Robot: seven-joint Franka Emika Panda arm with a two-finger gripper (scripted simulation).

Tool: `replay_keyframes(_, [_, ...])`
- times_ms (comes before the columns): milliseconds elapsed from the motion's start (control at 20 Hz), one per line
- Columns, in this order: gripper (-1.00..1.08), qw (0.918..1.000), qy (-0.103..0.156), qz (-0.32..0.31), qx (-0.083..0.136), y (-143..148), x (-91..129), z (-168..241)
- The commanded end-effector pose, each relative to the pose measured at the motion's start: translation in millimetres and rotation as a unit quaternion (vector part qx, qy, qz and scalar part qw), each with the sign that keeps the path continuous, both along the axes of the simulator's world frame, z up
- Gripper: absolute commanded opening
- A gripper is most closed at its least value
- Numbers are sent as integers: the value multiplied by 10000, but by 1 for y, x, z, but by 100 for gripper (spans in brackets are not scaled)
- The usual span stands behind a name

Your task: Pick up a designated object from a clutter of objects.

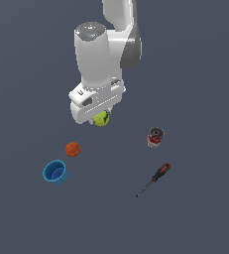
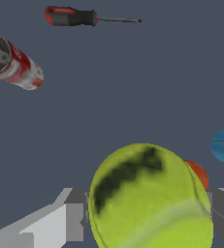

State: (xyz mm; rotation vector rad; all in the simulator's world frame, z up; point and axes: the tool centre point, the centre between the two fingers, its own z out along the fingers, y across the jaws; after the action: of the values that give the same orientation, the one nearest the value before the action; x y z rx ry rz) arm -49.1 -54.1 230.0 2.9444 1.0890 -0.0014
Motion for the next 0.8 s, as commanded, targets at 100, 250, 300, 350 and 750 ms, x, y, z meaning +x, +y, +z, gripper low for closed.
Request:
replay_keyframes(100, [-100,10000,-3,-1,-3,16,-1,45])
replay_keyframes(250, [-100,10000,-3,-1,-3,26,-2,75])
replay_keyframes(300, [-100,10000,-1,2,-1,30,-1,85])
replay_keyframes(350, [-100,10000,-1,2,-1,34,-2,95])
replay_keyframes(750, [-100,10000,0,5,5,59,0,165])
